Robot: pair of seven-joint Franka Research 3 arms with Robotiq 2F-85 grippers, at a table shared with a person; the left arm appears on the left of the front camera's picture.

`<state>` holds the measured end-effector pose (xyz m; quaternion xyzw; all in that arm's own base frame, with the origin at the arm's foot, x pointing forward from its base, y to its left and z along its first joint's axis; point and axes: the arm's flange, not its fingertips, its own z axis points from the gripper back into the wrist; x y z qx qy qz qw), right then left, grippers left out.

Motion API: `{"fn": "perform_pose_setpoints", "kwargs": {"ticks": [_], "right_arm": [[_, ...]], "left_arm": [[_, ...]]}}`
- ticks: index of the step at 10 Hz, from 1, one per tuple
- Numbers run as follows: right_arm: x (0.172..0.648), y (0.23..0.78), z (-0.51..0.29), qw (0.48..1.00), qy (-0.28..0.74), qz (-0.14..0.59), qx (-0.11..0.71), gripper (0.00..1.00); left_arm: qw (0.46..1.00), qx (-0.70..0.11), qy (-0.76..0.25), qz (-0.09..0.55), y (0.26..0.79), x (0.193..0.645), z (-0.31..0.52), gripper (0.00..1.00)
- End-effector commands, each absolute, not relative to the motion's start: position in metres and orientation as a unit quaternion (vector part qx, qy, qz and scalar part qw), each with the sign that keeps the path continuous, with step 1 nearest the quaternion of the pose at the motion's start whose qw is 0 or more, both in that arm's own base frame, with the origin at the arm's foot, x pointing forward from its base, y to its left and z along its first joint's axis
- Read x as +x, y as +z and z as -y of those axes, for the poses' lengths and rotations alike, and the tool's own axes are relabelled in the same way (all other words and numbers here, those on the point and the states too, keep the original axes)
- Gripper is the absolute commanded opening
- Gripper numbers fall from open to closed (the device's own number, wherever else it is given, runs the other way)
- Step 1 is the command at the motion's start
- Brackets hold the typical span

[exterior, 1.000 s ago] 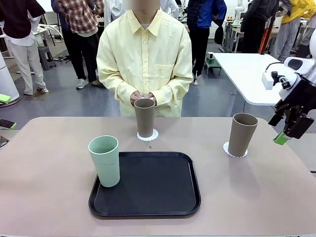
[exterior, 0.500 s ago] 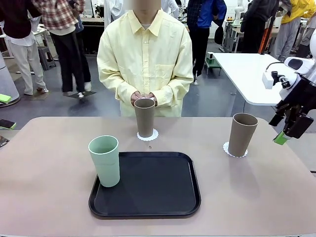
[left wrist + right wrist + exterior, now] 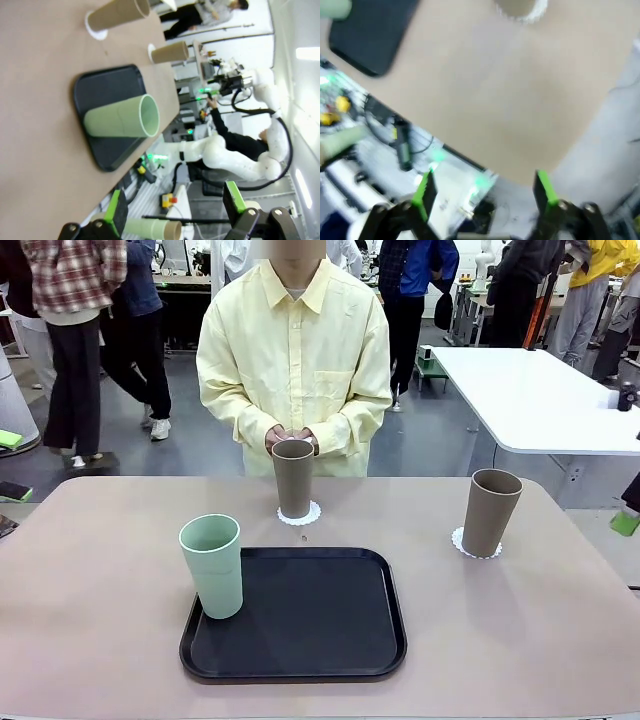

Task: Place coasters on the table and set cups on them.
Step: Take one Reusable plastic cup from the Flat Tray and place it on a coaster set by the human.

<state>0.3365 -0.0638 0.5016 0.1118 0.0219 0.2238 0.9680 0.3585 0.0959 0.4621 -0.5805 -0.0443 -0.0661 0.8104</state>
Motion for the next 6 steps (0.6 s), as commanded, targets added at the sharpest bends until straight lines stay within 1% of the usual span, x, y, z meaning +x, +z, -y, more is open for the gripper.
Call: {"fn": "perform_pose_setpoints", "kwargs": {"ticks": [1,2,4,5,6], "right_arm": [[0.346,0.499,0.054,0.969,0.195,-0.069,0.137,1.0],[0.337,0.502,0.064,0.968,0.224,-0.022,0.112,1.0],[0.337,0.502,0.064,0.968,0.224,-0.022,0.112,1.0],[0.336,0.497,0.061,0.971,0.203,-0.045,0.121,1.0],[0.331,0.5,0.09,0.97,0.151,0.01,0.192,1.0]], "left_arm": [[0.807,-0.584,-0.071,0.05,0.463,0.358,-0.097,1.0],[0.807,-0.584,-0.071,0.05,0.463,0.358,-0.097,1.0],[0.807,-0.584,-0.071,0.05,0.463,0.358,-0.097,1.0],[0.807,-0.584,-0.071,0.05,0.463,0.358,-0.097,1.0],[0.807,-0.584,-0.071,0.05,0.463,0.358,-0.097,1.0]]}}
